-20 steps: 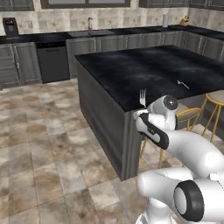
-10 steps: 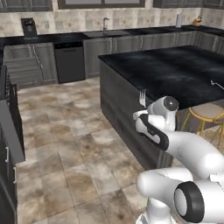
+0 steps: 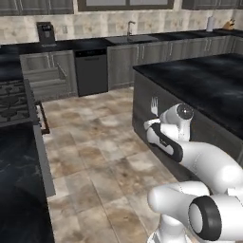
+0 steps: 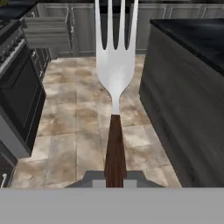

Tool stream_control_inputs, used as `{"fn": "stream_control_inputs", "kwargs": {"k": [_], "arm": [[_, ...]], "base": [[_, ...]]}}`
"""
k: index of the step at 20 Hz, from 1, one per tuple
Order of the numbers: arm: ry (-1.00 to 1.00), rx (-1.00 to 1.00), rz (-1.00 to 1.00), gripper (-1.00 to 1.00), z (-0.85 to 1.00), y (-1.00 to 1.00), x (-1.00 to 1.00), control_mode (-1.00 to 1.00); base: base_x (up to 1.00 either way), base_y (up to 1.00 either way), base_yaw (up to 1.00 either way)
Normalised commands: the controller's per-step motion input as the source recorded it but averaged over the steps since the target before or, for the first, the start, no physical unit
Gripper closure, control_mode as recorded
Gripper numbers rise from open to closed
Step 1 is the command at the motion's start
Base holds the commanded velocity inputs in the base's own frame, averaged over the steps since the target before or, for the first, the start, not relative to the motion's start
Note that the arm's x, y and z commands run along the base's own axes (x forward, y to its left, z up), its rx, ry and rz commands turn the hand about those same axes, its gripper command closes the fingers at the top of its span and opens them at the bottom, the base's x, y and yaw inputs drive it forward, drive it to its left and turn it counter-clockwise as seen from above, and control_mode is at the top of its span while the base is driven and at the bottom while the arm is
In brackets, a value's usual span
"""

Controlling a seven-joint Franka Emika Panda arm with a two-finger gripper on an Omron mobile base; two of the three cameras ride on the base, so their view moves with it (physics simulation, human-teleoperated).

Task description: Pick up the metallic utensils from the counter and place them in the open drawer. Make sure not to pick up any wooden utensils.

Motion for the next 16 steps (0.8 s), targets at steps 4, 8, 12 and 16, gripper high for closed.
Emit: {"fn": "stream_control_inputs", "kwargs": {"k": [4, 8, 12, 16], "arm": [[0.0, 0.0, 0.0, 1.0, 0.0, 0.0, 0.0, 1.0], [0.0, 0.0, 0.0, 1.0, 0.0, 0.0, 0.0, 1.0], [0.0, 0.0, 0.0, 1.0, 0.0, 0.0, 0.0, 1.0], [0.0, 0.0, 0.0, 1.0, 0.0, 0.0, 0.0, 1.0]], "base": [[1.0, 0.94, 0.0], [1.0, 0.07, 0.15], [1.0, -0.02, 0.24], [1.0, 0.03, 0.15]]}}
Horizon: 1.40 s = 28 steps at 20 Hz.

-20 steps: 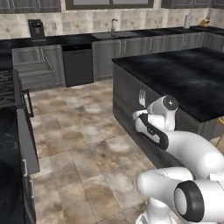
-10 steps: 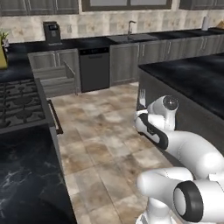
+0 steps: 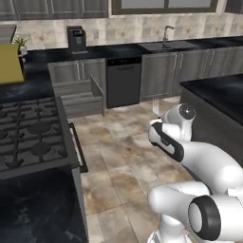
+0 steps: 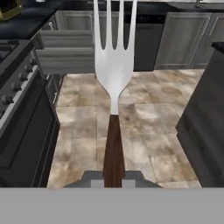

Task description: Pick up the metallic utensils from the counter and place them in the open drawer. Make sure not to pick up any wooden utensils.

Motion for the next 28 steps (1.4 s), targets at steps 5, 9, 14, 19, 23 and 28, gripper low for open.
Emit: {"fn": "stream_control_inputs", "kwargs": {"k": [5, 9, 14, 19, 23, 28], "arm": [[0.0, 0.0, 0.0, 1.0, 0.0, 0.0, 0.0, 1.0], [0.0, 0.0, 0.0, 1.0, 0.0, 0.0, 0.0, 1.0], [0.0, 0.0, 0.0, 1.0, 0.0, 0.0, 0.0, 1.0], [0.0, 0.0, 0.0, 1.0, 0.0, 0.0, 0.0, 1.0], [0.0, 0.0, 0.0, 1.0, 0.0, 0.0, 0.0, 1.0], [0.0, 0.0, 0.0, 1.0, 0.0, 0.0, 0.0, 1.0]], "base": [[1.0, 0.25, 0.12], [1.0, 0.33, 0.1], [1.0, 0.96, 0.0], [1.0, 0.81, 0.01], [1.0, -0.06, 0.05], [0.94, -0.51, 0.18]]}}
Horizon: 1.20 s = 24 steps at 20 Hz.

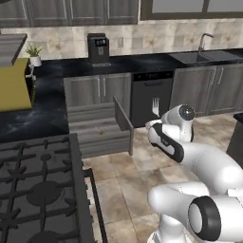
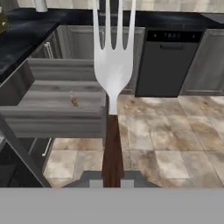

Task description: Pick up the metallic utensils from the counter and place them in the open drawer. Make sure not to pick up any wooden utensils.

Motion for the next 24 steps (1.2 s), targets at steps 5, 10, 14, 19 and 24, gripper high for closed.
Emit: {"fn": "stream_control_inputs", "kwargs": {"k": [5, 10, 14, 19, 24], "arm": [[0.0, 0.0, 0.0, 1.0, 0.0, 0.0, 0.0, 1.0], [0.0, 0.0, 0.0, 1.0, 0.0, 0.0, 0.0, 1.0], [0.0, 0.0, 0.0, 1.0, 0.0, 0.0, 0.0, 1.0], [0.0, 0.0, 0.0, 1.0, 0.0, 0.0, 0.0, 1.0], [0.0, 0.0, 0.0, 1.0, 0.0, 0.0, 0.0, 1.0]], "base": [[0.66, 0.18, 0.02], [0.88, 0.74, -0.01], [0.86, 0.75, -0.01], [0.73, 0.31, 0.0], [0.58, -0.37, 0.01]]}}
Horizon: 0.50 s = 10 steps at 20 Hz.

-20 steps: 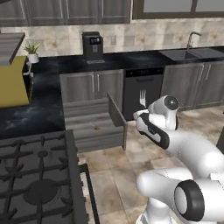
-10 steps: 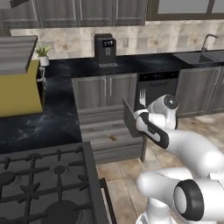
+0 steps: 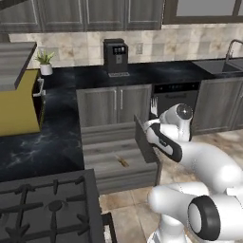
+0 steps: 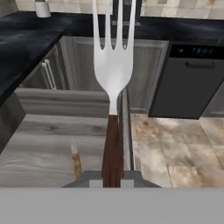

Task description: Pick up the metallic utensils from the counter and place them in the open drawer. Make sure not to pick up any wooden utensils.

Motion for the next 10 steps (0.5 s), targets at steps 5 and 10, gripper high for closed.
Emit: {"fn": "stream_control_inputs", "kwargs": {"k": [5, 10], "arm": [[0.0, 0.0, 0.0, 1.0, 0.0, 0.0, 0.0, 1.0], [0.0, 0.0, 0.0, 1.0, 0.0, 0.0, 0.0, 1.0]], "base": [[0.68, 0.3, 0.0], [0.55, 0.71, 0.0]]}}
